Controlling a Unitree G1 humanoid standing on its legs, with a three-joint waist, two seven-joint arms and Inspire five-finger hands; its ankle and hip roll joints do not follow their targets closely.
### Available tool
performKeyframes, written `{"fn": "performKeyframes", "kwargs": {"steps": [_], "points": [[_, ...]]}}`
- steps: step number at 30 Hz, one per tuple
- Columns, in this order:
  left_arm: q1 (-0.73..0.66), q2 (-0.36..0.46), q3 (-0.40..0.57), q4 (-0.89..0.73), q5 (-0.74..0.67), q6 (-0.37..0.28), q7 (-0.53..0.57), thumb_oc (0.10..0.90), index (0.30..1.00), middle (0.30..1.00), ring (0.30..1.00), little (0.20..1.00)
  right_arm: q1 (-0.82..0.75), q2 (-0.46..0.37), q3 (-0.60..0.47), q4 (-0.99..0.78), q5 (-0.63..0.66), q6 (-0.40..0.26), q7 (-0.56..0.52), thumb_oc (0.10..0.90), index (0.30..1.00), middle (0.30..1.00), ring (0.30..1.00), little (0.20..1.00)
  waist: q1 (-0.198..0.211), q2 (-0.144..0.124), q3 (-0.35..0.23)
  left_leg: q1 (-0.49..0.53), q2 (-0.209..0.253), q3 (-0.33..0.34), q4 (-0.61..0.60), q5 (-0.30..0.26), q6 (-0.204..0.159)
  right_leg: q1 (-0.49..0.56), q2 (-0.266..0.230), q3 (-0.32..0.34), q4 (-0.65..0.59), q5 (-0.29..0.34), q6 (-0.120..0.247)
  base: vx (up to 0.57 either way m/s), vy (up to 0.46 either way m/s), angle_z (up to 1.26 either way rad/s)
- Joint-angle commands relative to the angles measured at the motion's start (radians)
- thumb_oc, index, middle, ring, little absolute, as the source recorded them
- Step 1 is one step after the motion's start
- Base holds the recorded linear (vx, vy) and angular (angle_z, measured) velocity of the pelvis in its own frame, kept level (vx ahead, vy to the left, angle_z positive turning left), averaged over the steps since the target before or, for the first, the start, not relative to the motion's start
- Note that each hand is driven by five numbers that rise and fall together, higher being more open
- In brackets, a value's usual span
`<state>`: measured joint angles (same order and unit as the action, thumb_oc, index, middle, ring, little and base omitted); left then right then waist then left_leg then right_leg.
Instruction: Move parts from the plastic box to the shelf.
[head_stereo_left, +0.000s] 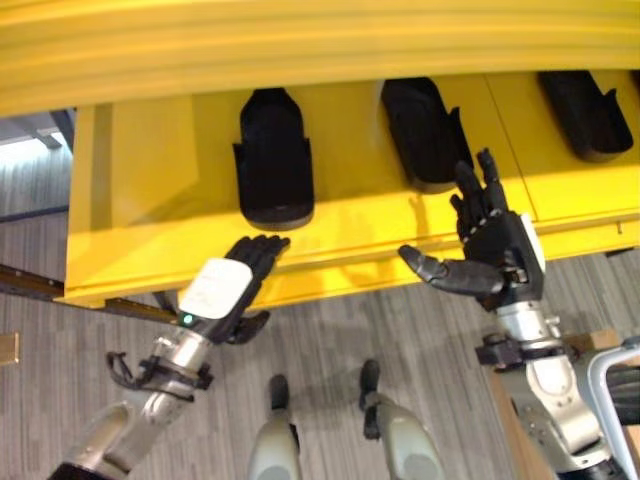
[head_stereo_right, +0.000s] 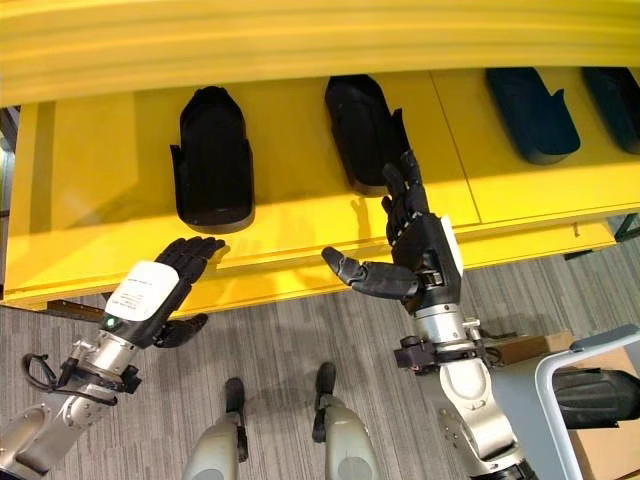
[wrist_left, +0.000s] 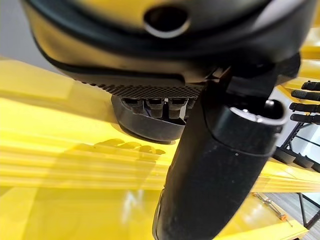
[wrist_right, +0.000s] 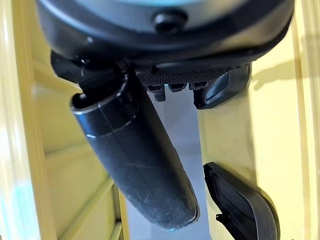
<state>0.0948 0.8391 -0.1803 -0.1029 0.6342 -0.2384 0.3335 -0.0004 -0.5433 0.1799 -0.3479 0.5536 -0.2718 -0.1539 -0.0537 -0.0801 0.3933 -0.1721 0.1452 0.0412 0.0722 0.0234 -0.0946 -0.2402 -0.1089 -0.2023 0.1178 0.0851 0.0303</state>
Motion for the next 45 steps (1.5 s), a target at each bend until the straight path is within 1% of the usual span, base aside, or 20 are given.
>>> {"fn": "performKeyframes", "kwargs": {"steps": [1,9,14,21,30,45], "points": [[-0.055,0.011,0.004,-0.032,-0.025,-0.026,0.04,0.9,1.0,1.0,1.0,1.0,-0.059,0.008,-0.04,-0.083,-0.011,-0.106,-0.006,0.9,1.0,1.0,1.0,1.0,-0.009,-0.006,-0.064,0.074,0.1,0.019,-0.058,0.008,-0.01,-0.06,-0.11,0.031,0.175,-0.078,0.12,0.0,0.0,0.0],[-0.072,0.001,-0.013,0.033,-0.026,-0.016,0.045,0.9,1.0,1.0,1.0,1.0,-0.05,0.009,-0.04,-0.086,-0.005,-0.106,-0.004,0.9,1.0,1.0,1.0,1.0,-0.011,-0.016,-0.062,0.069,0.101,0.022,-0.053,0.007,-0.011,-0.063,-0.105,0.037,0.166,-0.075,0.118,0.0,0.0,0.0],[-0.106,-0.021,-0.039,0.092,-0.024,0.003,0.05,0.9,1.0,1.0,1.0,1.0,-0.053,0.007,-0.032,-0.088,-0.003,-0.108,-0.004,0.9,1.0,1.0,1.0,1.0,-0.015,-0.023,-0.059,0.064,0.104,0.025,-0.048,0.006,-0.013,-0.068,-0.101,0.039,0.162,-0.072,0.117,0.0,0.0,0.0],[-0.156,-0.049,-0.083,0.144,-0.027,0.01,0.051,0.9,1.0,1.0,1.0,1.0,-0.055,0.005,-0.027,-0.087,-0.002,-0.105,-0.005,0.9,1.0,1.0,1.0,1.0,-0.021,-0.028,-0.056,0.06,0.104,0.031,-0.045,0.006,-0.014,-0.071,-0.098,0.043,0.161,-0.069,0.116,0.0,0.0,0.0],[-0.206,-0.071,-0.113,0.169,-0.018,0.019,0.06,0.9,1.0,1.0,1.0,1.0,-0.05,0.004,-0.029,-0.094,-0.005,-0.106,-0.008,0.9,1.0,1.0,1.0,1.0,-0.034,-0.029,-0.05,0.06,0.105,0.039,-0.043,0.005,-0.016,-0.081,-0.094,0.054,0.162,-0.066,0.116,0.0,0.0,0.0],[-0.241,-0.083,-0.118,0.197,-0.02,0.035,0.074,0.9,1.0,1.0,1.0,1.0,-0.038,0.001,-0.032,-0.099,-0.005,-0.108,-0.01,0.9,1.0,1.0,1.0,1.0,-0.043,-0.032,-0.042,0.054,0.107,0.044,-0.037,0.005,-0.017,-0.092,-0.09,0.062,0.162,-0.063,0.115,0.0,-0.002,-0.03]]}}
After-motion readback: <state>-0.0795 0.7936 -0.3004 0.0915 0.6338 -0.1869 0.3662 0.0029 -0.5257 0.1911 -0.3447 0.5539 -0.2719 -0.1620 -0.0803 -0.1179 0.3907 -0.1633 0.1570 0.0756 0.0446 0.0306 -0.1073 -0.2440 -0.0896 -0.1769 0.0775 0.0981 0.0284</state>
